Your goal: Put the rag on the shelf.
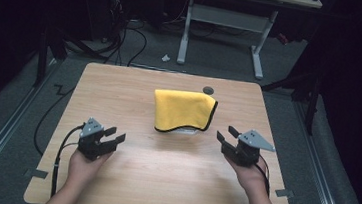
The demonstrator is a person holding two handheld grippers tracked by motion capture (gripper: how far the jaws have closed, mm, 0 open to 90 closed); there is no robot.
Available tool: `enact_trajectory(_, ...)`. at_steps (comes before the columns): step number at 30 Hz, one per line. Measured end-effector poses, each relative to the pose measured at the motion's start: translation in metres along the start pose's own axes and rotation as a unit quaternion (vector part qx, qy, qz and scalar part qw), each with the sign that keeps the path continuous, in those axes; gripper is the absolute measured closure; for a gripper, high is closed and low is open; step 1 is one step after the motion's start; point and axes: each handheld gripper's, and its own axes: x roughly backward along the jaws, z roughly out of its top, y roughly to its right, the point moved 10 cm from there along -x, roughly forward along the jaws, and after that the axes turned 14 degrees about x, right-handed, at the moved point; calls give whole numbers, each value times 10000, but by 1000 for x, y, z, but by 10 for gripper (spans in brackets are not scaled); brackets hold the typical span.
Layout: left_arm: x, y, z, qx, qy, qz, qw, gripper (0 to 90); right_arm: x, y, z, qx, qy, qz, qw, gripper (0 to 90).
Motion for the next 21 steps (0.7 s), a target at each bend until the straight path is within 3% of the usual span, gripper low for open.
enact_trajectory(4, 16, 4, -29, -105, -223, 114, 9996, 461, 12, -22, -21, -57, -216, -15, 9998, 530)
enact_trajectory(9, 40, 23, -58, 178, -332, -65, 9993, 448, 22, -48, -50, -138, -539, 35, 9984, 521)
enact_trajectory(10, 40, 25, -64, 175, -399, -50, 9990, 448, 25, -55, -58, -193, -641, 34, 9977, 514)
enact_trajectory(12, 37, 28, -78, -19, -658, 55, 9978, 451, 30, -63, -73, -106, -689, -101, 9975, 531)
enact_trajectory(14, 33, 29, -80, -262, -731, 158, 9969, 447, 32, -69, -82, -92, -909, 78, 9958, 526)
enact_trajectory(17, 29, 31, -77, -173, -707, 66, 9973, 445, 30, -63, -85, -15, -949, -31, 9955, 532)
enact_trajectory(19, 29, 30, -78, -180, -736, 71, 9971, 446, 27, -62, -91, -206, -1057, 12, 9942, 534)
enact_trajectory(21, 30, 30, -78, -197, -731, 77, 9971, 447, 25, -61, -93, -226, -1083, 10, 9939, 532)
